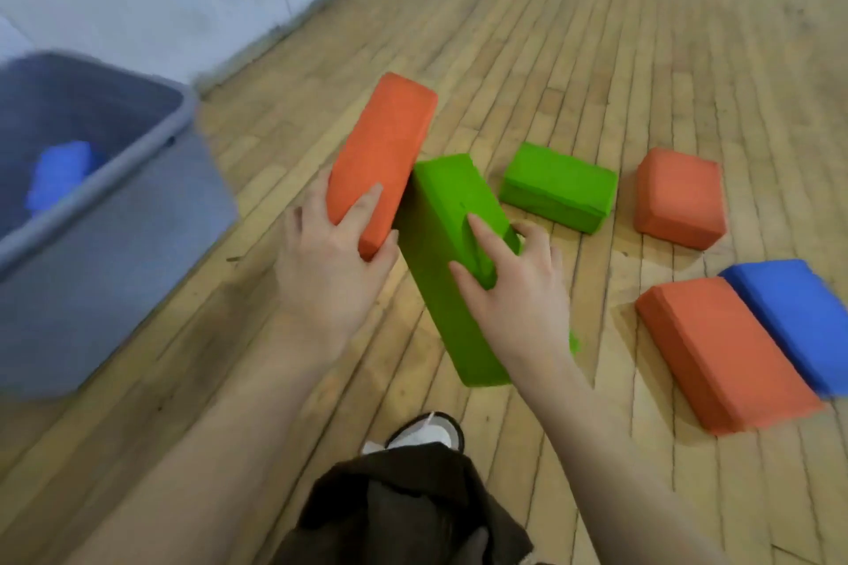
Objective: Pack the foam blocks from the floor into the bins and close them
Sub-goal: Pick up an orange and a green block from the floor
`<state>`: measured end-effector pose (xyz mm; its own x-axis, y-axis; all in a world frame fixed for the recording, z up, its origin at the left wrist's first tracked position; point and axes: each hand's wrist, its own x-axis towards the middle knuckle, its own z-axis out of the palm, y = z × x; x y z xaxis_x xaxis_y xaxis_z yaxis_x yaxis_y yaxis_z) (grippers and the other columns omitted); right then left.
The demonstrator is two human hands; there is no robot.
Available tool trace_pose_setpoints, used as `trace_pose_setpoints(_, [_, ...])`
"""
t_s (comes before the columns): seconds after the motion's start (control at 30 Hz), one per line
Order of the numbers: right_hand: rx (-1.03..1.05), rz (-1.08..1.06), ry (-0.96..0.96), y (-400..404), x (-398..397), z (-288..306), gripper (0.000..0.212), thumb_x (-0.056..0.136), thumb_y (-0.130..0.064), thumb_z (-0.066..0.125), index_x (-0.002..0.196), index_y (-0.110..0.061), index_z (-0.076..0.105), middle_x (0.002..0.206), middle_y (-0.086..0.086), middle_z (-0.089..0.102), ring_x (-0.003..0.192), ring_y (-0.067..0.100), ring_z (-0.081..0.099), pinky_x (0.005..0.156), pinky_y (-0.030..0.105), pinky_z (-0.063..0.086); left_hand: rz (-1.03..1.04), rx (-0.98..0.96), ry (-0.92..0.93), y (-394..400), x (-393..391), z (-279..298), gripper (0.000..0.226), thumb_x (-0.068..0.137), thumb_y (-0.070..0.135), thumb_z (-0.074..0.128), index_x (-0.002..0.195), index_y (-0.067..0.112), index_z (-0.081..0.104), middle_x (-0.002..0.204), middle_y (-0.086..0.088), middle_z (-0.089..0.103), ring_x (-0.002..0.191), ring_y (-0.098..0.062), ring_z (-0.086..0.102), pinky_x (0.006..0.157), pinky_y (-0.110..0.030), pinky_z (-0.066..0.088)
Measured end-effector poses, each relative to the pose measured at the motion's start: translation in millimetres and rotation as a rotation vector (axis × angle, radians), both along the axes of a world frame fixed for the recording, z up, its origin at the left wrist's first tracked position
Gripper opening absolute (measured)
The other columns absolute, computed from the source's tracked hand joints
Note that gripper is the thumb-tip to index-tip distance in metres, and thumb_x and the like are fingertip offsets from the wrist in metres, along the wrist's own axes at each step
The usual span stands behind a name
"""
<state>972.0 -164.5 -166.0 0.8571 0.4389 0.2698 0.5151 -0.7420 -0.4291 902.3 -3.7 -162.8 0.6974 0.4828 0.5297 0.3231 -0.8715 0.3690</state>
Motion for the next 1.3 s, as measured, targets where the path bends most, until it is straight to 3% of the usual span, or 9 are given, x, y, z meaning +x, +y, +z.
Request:
trace_pose_setpoints(0.13, [0.114, 0.047, -0.036, 70.3, -32.1, 41.6, 0.053, 0.083, -0.04, 0.064, 0.134, -0.033, 0.049, 0.133, 0.017, 0.042, 0.116, 0.04, 0.04, 0.089, 0.053, 0.045, 0.151, 0.035, -0.06, 46.8, -39.5, 43.1, 0.051, 0.083, 0.049, 0.047, 0.125, 0.023, 0.061, 0.135, -0.018, 0.046, 0.101, -0.04, 0.048, 0.079, -0.044, 0.048])
trace_pose_setpoints(0.27, [0.214, 0.133, 0.051, 141.1, -50.3, 72.5, 0.057, 0.083, -0.039, 0.062, 0.137, -0.036, 0.045, 0.139, 0.008, 0.032, 0.124, 0.031, 0.031, 0.101, 0.047, 0.036, 0.244, 0.076, -0.108, 100.8, -73.6, 63.4, 0.046, 0.084, 0.042, 0.053, 0.122, 0.018, 0.062, 0.134, -0.023, 0.047, 0.098, -0.04, 0.049, 0.077, -0.042, 0.048])
trace_pose_setpoints(0.5, [0.376, 0.427, 0.073, 302.9, -84.7, 89.6, 0.055, 0.073, -0.029, 0.071, 0.126, -0.029, 0.059, 0.132, 0.01, 0.042, 0.115, 0.031, 0.041, 0.095, 0.045, 0.041, 0.497, 0.028, -0.132, 236.5, -142.9, 80.6, 0.047, 0.08, 0.027, 0.068, 0.126, 0.022, 0.059, 0.143, -0.02, 0.037, 0.112, -0.045, 0.04, 0.079, -0.05, 0.047])
trace_pose_setpoints(0.67, [0.378, 0.579, 0.028, 411.3, -113.1, 90.2, 0.044, 0.075, -0.027, 0.073, 0.118, -0.022, 0.065, 0.132, 0.013, 0.047, 0.111, 0.038, 0.044, 0.087, 0.051, 0.045, 0.651, -0.006, -0.122, 320.9, -180.4, 73.3, 0.047, 0.076, 0.013, 0.073, 0.122, 0.014, 0.062, 0.142, -0.027, 0.036, 0.113, -0.05, 0.038, 0.097, -0.053, 0.033])
trace_pose_setpoints(0.77, [0.361, 0.597, 0.017, 455.1, -122.9, 93.1, 0.042, 0.084, -0.032, 0.065, 0.124, -0.02, 0.059, 0.14, 0.011, 0.039, 0.12, 0.036, 0.039, 0.092, 0.051, 0.04, 0.7, -0.02, -0.008, 352.1, -191.1, 52.7, 0.042, 0.085, 0.026, 0.059, 0.124, 0.01, 0.059, 0.142, -0.029, 0.035, 0.122, -0.053, 0.033, 0.102, -0.069, 0.022])
trace_pose_setpoints(0.83, [0.355, 0.659, 0.051, 477.0, -122.3, 99.6, 0.042, 0.09, -0.033, 0.058, 0.128, -0.016, 0.054, 0.146, 0.01, 0.033, 0.126, 0.034, 0.037, 0.095, 0.05, 0.04, 0.755, -0.047, 0.052, 359.2, -193.3, 42.6, 0.051, 0.087, 0.037, 0.041, 0.128, 0.01, 0.055, 0.142, -0.026, 0.038, 0.129, -0.049, 0.031, 0.107, -0.066, 0.015])
trace_pose_setpoints(1.03, [0.344, 0.751, -0.032, 462.9, -112.2, 88.7, 0.035, 0.091, -0.026, 0.052, 0.123, -0.013, 0.06, 0.138, 0.013, 0.048, 0.121, 0.035, 0.047, 0.093, 0.05, 0.043, 0.719, -0.129, -0.009, 325.4, -183.9, 42.5, 0.055, 0.088, 0.04, 0.031, 0.127, 0.01, 0.055, 0.139, -0.014, 0.047, 0.126, -0.036, 0.039, 0.103, -0.051, 0.028])
trace_pose_setpoints(1.17, [0.331, 0.745, -0.051, 398.9, -94.2, 63.0, 0.032, 0.086, -0.02, 0.052, 0.112, -0.007, 0.065, 0.116, 0.013, 0.061, 0.102, 0.034, 0.059, 0.082, 0.047, 0.051, 0.546, -0.115, -0.001, 284.6, -161.8, 48.6, 0.048, 0.087, 0.036, 0.036, 0.117, 0.009, 0.062, 0.127, -0.011, 0.058, 0.114, -0.032, 0.052, 0.095, -0.039, 0.034])
trace_pose_setpoints(1.3, [0.26, 0.586, -0.035, 303.0, -56.7, 42.5, 0.026, 0.092, -0.02, 0.053, 0.114, -0.012, 0.064, 0.112, 0.005, 0.063, 0.098, 0.026, 0.059, 0.074, 0.035, 0.049, 0.353, -0.11, 0.102, 221.7, -128.0, 41.6, 0.045, 0.086, 0.033, 0.038, 0.11, 0.006, 0.066, 0.118, -0.014, 0.063, 0.103, -0.033, 0.06, 0.086, -0.038, 0.041])
